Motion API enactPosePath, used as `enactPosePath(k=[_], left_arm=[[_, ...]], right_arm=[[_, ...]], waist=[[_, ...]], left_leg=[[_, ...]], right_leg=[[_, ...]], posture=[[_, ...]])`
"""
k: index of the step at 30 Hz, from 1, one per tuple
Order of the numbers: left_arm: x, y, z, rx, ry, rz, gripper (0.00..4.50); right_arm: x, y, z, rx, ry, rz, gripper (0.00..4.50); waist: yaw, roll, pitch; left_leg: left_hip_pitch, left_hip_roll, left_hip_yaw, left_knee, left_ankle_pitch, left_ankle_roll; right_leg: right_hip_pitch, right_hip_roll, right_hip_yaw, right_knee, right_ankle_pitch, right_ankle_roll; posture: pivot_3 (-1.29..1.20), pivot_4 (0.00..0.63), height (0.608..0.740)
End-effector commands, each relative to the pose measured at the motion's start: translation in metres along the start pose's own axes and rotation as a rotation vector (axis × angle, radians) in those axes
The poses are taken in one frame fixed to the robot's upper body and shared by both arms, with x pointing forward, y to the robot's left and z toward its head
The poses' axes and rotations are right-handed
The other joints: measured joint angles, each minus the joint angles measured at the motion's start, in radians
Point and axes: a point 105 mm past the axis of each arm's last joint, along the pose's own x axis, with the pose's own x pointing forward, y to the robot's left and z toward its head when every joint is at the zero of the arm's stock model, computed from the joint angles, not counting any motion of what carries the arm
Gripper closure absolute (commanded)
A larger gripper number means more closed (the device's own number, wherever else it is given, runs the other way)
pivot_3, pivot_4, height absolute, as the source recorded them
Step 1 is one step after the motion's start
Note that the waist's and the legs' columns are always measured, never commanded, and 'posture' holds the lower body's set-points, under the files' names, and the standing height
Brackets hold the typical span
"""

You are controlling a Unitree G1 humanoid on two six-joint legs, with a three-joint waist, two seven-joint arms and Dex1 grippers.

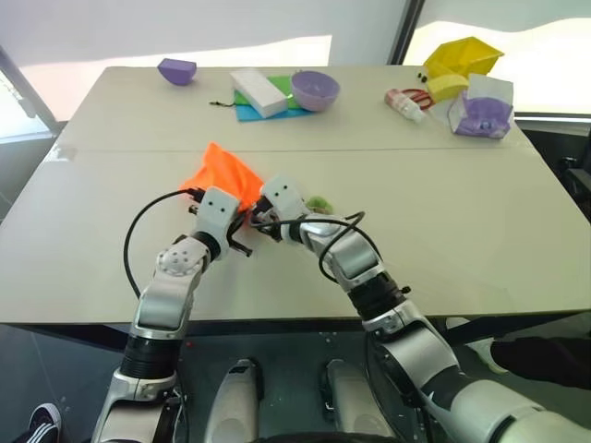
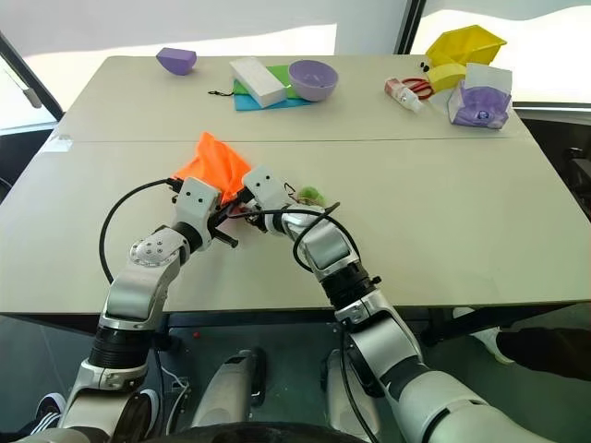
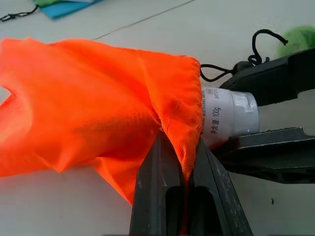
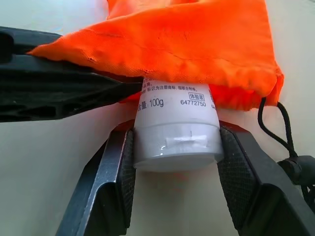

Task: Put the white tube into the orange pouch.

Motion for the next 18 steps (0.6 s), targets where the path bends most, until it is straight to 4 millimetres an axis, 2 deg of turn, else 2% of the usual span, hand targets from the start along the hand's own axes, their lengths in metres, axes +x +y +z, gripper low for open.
enactPosePath(k=[1,5,8,13,15,18], left_arm=[[-0.005,-0.008,0.033,0.078,-0.110,-0.061,4.50],[-0.009,0.000,0.034,0.126,-0.106,-0.072,4.50],[-0.010,0.000,0.036,0.161,-0.085,-0.122,4.50],[-0.007,-0.002,0.039,0.129,-0.096,-0.145,4.50],[-0.006,-0.005,0.036,0.206,-0.079,-0.145,4.50],[-0.005,-0.010,0.029,0.166,-0.055,-0.167,4.50]], right_arm=[[0.004,0.012,0.019,-0.090,-0.064,0.035,2.71],[0.004,0.010,0.018,-0.119,-0.068,0.027,2.71],[0.005,0.008,0.014,-0.206,-0.056,0.011,2.71],[0.008,0.018,0.025,-0.143,-0.096,0.036,2.71],[0.008,0.020,0.032,-0.091,-0.119,0.044,2.71],[0.009,0.025,0.042,-0.023,-0.145,0.067,2.71]], waist=[[0.000,0.000,0.000],[-0.001,0.000,0.000],[-0.001,0.000,0.000],[-0.001,0.000,0.000],[-0.001,0.000,0.000],[-0.001,0.000,0.000]], left_leg=[[0.000,0.000,0.000,0.000,0.000,0.000],[0.000,0.000,0.000,0.000,0.000,0.000],[0.000,0.000,0.000,0.000,0.000,0.000],[0.000,0.000,0.000,0.000,0.000,0.000],[0.000,0.000,0.000,0.000,0.000,0.000],[0.000,0.001,0.000,0.000,0.000,0.000]], right_leg=[[0.000,0.000,0.000,0.000,0.000,0.000],[0.000,0.000,0.000,0.000,0.000,0.000],[-0.001,0.000,0.000,0.000,0.000,0.000],[-0.001,0.000,0.000,0.000,0.000,0.000],[-0.001,0.000,0.000,0.000,0.000,0.000],[-0.001,0.001,0.000,0.000,0.000,0.000]], posture=[[0.00,0.150,0.740],[0.00,0.150,0.740],[0.00,0.150,0.740],[0.00,0.150,0.740],[0.00,0.150,0.740],[0.00,0.150,0.740]])
